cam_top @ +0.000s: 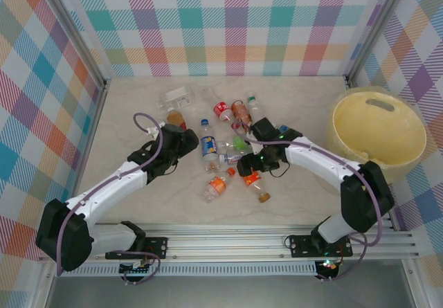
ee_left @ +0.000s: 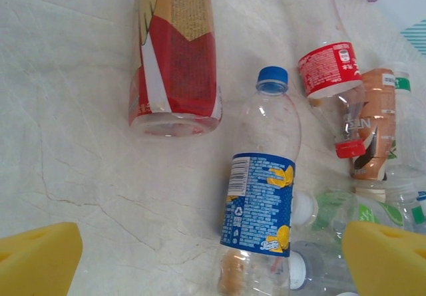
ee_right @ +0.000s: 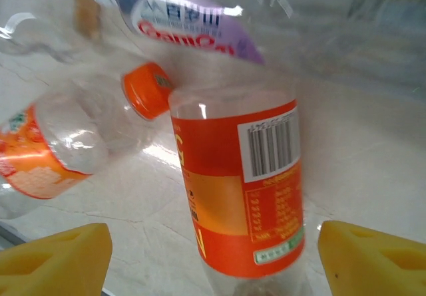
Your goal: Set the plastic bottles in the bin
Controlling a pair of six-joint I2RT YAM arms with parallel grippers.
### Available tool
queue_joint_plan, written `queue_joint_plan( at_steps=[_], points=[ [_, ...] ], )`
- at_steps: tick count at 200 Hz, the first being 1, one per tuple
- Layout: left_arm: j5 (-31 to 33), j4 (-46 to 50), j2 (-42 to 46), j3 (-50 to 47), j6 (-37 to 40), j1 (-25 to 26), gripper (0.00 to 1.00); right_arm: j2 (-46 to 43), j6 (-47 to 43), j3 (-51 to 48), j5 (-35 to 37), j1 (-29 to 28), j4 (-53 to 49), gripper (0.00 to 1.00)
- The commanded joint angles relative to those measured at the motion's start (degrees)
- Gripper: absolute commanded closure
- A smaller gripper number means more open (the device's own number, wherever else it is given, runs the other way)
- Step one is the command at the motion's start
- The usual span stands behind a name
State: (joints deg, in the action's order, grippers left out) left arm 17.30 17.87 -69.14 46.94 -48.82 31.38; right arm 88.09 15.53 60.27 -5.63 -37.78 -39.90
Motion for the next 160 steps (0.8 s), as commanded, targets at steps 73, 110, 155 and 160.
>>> queue_joint_plan(
  at_steps=[73,110,155,160],
  points=[
    [1.13,-1.5,2.83,-4.37,-3.3,-1.16,0.0,7.93,3.48,-2.17,10.83,-4.76,7.46,0.36],
    [-2.05,-5.01,3.32,-5.56,0.95,-1.31,0.0,6.3,3.48,-3.98,13.03,-5.27,8.19,0.44],
    [-6.73,-5.81,2.7,-3.54,2.09,-1.33,0.0,-0.73,3.02,-5.98,16.55,-5.29,9.59,0.54],
    [-7.57,-6.33,2.75,-3.33,2.46,-1.32,0.0,-1.73,2.97,-6.32,17.02,-5.24,9.84,0.54]
  ],
)
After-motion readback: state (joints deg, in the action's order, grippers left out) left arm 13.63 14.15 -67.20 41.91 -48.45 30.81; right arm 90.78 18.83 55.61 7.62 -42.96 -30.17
